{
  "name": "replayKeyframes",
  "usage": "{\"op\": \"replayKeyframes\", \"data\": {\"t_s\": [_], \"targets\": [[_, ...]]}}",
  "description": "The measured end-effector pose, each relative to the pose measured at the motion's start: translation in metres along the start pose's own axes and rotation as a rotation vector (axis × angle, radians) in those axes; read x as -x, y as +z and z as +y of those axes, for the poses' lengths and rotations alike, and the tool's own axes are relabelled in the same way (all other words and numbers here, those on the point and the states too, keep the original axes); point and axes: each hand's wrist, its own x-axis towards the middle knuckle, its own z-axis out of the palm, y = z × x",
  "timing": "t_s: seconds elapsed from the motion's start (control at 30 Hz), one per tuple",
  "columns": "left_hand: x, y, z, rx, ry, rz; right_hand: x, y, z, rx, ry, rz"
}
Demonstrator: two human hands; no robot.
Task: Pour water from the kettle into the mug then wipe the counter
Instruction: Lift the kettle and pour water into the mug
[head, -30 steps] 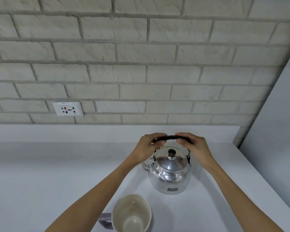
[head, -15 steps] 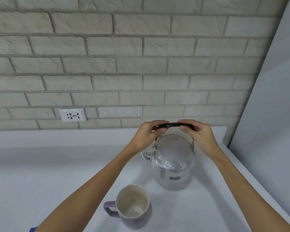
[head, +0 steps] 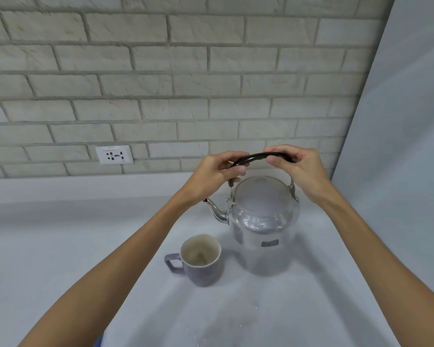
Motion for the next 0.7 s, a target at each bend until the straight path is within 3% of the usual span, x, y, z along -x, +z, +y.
{"op": "replayKeyframes", "data": {"t_s": [0.3,0.5,0.7], "targets": [[0.061,-0.021,-0.029,-0.195,-0.106,-0.073,0.027,0.013,-0.007,0.085,0.034,-0.078],[0.115,-0.04,-0.095,-0.429,-0.322,-0.139,0.033,0.018,-0.008,0.139,0.073,-0.157],[0.145,-0.033,-0.132,-0.345,-0.455,-0.133,0.029,0.021,-0.01,0.191,0.096,-0.216]]}}
